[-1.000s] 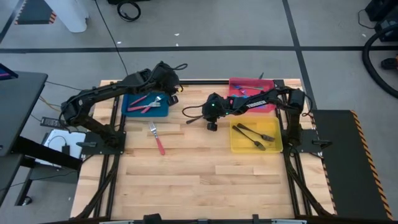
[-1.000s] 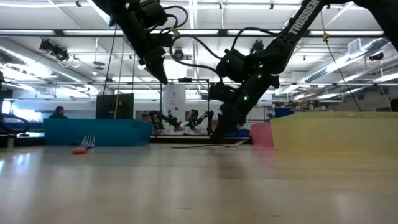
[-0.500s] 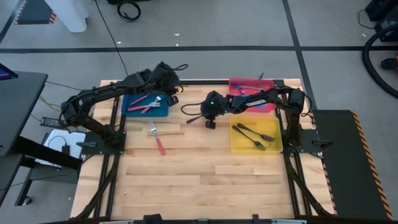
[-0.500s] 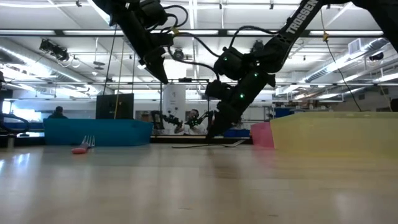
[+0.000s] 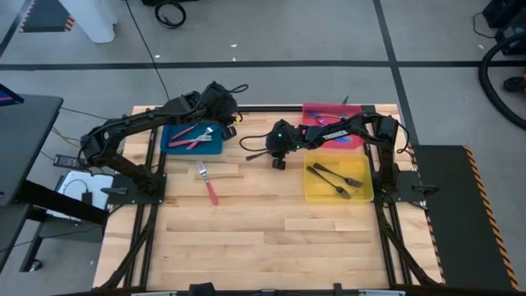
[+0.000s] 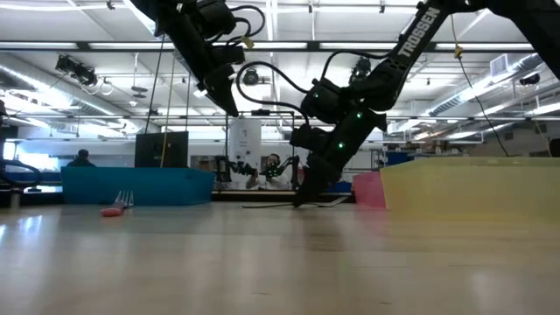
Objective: Sort silverware by color (type)
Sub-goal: Put the black fork into the yellow bin, then put the red fork into the blue bin
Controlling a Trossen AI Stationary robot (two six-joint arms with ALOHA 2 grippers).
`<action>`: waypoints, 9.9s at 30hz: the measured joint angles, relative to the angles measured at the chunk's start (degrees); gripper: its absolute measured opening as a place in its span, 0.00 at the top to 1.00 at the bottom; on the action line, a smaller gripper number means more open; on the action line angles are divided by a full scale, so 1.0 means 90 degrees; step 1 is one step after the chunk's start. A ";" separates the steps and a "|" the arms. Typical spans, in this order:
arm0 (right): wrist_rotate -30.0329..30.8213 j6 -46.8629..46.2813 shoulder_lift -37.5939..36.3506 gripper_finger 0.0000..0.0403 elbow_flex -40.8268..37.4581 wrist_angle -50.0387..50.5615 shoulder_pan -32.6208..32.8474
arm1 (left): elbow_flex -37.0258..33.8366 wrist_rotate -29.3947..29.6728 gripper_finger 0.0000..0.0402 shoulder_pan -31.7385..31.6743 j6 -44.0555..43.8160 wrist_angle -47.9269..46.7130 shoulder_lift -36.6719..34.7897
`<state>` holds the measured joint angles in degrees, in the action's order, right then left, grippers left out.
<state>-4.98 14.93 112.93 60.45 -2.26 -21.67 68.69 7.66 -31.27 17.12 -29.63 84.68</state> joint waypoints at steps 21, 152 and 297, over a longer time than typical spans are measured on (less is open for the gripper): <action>0.0096 -0.0942 -0.0058 0.98 0.0306 0.0635 0.0108 | -0.0012 0.0002 0.76 -0.0007 0.0007 -0.0288 0.0000; 0.2541 -0.5041 -0.5591 0.84 -0.2157 0.4162 0.2742 | -0.2055 0.0126 0.75 0.2658 -0.5638 -0.2243 0.0002; 0.2208 -0.5636 -0.4447 0.84 -0.2480 0.1740 0.4304 | -0.3316 -0.1081 0.77 0.3251 -0.7662 -0.0511 -0.0012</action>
<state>14.90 -35.79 72.90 38.13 13.41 17.06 38.84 -2.07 -2.01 -51.83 -34.23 84.58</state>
